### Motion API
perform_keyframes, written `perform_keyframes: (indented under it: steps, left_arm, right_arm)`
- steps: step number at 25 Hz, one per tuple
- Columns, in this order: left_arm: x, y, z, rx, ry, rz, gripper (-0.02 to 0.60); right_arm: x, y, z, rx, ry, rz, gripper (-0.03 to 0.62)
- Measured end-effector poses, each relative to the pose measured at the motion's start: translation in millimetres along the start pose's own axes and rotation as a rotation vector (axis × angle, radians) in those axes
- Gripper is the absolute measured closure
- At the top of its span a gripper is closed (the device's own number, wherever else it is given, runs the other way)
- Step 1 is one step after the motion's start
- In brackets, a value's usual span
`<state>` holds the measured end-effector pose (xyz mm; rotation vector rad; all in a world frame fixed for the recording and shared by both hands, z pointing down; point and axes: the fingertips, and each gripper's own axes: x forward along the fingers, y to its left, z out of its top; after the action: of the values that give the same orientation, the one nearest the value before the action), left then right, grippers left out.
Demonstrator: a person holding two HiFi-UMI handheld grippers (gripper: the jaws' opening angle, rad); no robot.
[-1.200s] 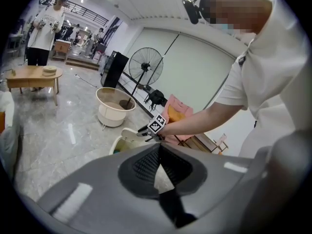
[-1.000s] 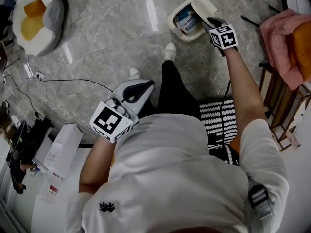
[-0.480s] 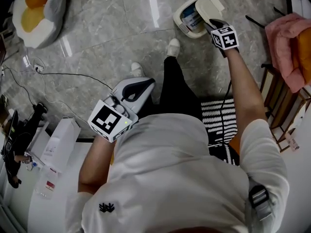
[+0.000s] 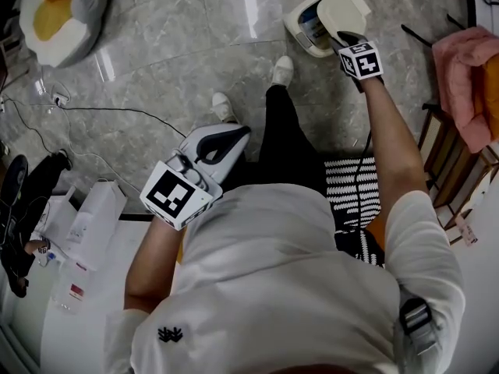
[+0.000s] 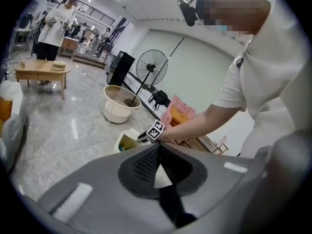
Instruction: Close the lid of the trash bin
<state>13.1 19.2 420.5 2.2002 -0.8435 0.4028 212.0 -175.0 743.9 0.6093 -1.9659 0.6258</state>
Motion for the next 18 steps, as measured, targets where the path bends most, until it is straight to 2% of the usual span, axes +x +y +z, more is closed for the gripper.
perform_keyframes:
  steps: [6, 9, 18]
  left_arm:
    - [-7, 8, -5, -0.002, -0.003, 0.033, 0.525]
    - [-8, 7, -6, -0.052, 0.021, 0.034, 0.525]
    - [-3, 15, -17, -0.090, 0.028, 0.047, 0.525]
  right_arm:
    - [16, 10, -10, -0.022, 0.028, 0.007, 0.473]
    - [25, 15, -14, -0.024, 0.043, 0.014, 0.473]
    - [55, 26, -29, -0.063, 0.087, 0.014, 0.473]
